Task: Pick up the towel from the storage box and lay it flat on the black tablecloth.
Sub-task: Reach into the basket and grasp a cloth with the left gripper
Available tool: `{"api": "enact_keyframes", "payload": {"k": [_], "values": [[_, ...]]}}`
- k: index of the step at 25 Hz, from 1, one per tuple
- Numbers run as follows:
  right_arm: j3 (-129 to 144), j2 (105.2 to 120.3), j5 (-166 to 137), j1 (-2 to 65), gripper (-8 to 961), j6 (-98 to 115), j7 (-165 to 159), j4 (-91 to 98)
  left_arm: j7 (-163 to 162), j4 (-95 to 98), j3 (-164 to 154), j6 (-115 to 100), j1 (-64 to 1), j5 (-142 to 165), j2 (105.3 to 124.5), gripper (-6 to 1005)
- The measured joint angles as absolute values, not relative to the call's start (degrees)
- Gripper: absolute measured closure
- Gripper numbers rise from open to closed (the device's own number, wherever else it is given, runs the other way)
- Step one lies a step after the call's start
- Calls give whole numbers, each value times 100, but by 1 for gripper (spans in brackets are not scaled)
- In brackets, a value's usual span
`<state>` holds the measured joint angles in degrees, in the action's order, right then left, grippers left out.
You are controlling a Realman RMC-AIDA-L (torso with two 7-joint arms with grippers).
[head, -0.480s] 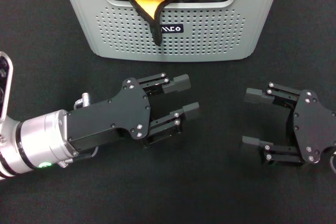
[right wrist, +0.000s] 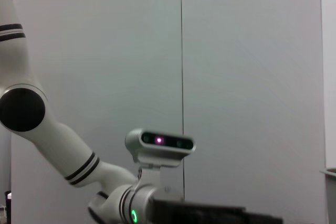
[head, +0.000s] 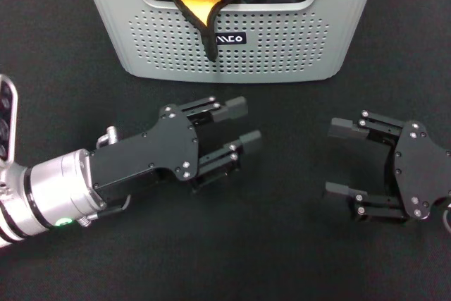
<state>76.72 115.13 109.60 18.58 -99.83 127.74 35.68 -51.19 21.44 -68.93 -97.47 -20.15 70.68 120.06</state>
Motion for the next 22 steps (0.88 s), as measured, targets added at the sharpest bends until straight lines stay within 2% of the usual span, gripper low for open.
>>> {"api": "enact_keyframes", "payload": {"k": [10,22], "values": [[7605,11490,11099,1712,202,-9981,12790,3418,-4315,1309,-6890,-8573,-1900,5501,12007,466],[7388,11485,11194,1664,210,-10018,12800,3182,-3997,838,-6904,-7976,-2145,4962,12074,466]]}}
